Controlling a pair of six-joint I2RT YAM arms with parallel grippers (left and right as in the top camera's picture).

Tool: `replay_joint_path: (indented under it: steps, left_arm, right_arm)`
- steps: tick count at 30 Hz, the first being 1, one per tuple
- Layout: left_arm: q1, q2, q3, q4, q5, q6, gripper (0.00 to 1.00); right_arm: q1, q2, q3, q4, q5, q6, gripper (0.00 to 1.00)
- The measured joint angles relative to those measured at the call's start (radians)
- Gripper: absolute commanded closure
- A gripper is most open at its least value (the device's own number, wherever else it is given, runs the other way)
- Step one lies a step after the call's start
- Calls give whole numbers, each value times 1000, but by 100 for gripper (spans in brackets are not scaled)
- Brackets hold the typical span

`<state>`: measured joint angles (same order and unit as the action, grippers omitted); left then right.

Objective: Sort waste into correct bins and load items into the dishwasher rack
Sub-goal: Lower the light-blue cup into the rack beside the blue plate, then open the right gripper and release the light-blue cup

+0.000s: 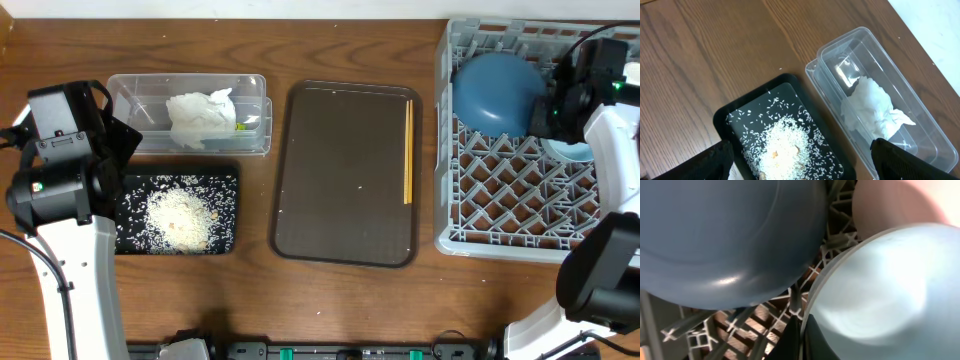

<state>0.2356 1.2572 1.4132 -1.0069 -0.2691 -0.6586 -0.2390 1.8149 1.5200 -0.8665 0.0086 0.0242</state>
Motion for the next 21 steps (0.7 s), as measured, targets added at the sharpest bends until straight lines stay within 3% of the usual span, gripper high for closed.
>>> replay_joint_path:
  steps: [5,10,15,21]
  left_arm:
    - [0,0,0,0,0,0,10]
    - [0,0,0,0,0,0,10]
    - [0,0,0,0,0,0,10]
    - [0,0,0,0,0,0,10]
  right_arm:
    - [-47,-59,0,20,-133,11,99]
    - [-228,-84,3,34,-451,-32,99]
    - [-401,-32,0,38,-815,-105,99]
    - [-467,76,-38,37,-1083,-174,99]
